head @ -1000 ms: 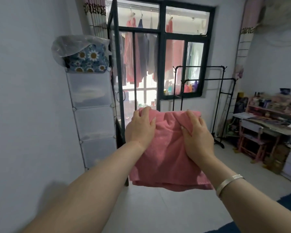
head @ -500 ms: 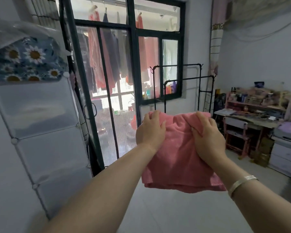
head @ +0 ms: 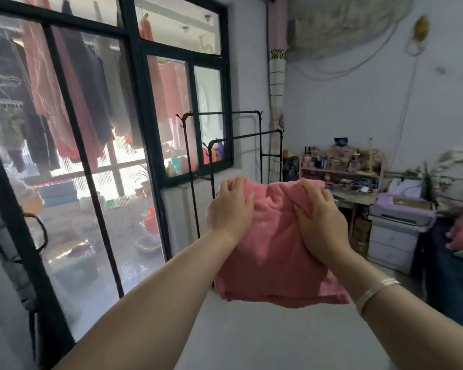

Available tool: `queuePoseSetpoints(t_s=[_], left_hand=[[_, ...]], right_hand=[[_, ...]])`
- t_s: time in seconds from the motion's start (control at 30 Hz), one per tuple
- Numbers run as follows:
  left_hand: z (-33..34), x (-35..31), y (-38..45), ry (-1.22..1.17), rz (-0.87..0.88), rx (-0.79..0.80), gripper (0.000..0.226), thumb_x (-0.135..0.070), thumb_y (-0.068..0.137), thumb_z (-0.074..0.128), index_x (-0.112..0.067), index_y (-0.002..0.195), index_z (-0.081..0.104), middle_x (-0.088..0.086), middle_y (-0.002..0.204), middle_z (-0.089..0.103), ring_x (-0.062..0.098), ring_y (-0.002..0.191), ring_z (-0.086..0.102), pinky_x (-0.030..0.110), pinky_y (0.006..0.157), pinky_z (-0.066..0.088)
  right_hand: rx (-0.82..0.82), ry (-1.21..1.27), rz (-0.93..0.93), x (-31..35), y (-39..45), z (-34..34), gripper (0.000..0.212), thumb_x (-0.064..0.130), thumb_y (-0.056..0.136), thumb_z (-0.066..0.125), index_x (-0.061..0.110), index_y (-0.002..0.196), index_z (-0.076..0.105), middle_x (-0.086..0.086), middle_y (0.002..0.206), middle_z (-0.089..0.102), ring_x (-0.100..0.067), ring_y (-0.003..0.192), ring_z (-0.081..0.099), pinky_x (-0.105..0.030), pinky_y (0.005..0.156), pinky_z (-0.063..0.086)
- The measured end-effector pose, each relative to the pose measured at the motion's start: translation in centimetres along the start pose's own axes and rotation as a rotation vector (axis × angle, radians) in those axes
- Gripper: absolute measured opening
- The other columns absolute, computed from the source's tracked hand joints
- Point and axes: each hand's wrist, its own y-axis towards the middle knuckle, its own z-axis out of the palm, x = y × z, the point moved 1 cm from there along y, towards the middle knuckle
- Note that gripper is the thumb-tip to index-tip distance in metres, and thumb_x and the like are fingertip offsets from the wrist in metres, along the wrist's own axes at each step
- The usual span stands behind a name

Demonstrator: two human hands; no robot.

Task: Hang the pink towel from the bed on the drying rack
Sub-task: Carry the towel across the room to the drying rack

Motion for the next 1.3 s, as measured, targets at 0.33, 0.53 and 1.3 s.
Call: queuePoseSetpoints(t_s=[0.33,0.53,1.3], left_hand=[[11.5,3.8,13.5,-0.117,0.067,0.057,0.039,-0.038,0.098,0.041,-0.024,0.134,0.041,0.010,0.139,0.045,0.029,0.111,0.057,0.043,0.084,0.050],[21.0,4.4,23.9,-0.112,0.040,0.022,0.036,-0.035,0.098,0.043,-0.023,0.132,0.043,0.012,0.135,0.047,0.031,0.111,0.056,0.044,0.087,0.048],[52.5,8.2,60.9,0.052,-0.008,-0.082,0.036,-0.032,0.100,0.037,-0.038,0.134,0.047,0.012,0.137,0.049,0.032,0.113,0.055,0.048,0.087,0.051]], right_hand=[[-0.096,-0.104,0.052,-6.1,12.0,9.4,0.045,0.028,0.094,0.050,0.031,0.137,0.038,-0.011,0.130,0.051,-0.035,0.094,0.059,-0.039,0.069,0.048],[-0.066,-0.090,0.021,-13.2,23.0,15.6,0.048,0.028,0.093,0.050,0.031,0.138,0.036,-0.011,0.133,0.049,-0.036,0.096,0.059,-0.042,0.072,0.052],[0.069,0.085,-0.151,-37.2,62.5,38.1,0.040,0.026,0.091,0.053,0.045,0.126,0.047,-0.007,0.127,0.049,-0.033,0.097,0.059,-0.036,0.078,0.048]])
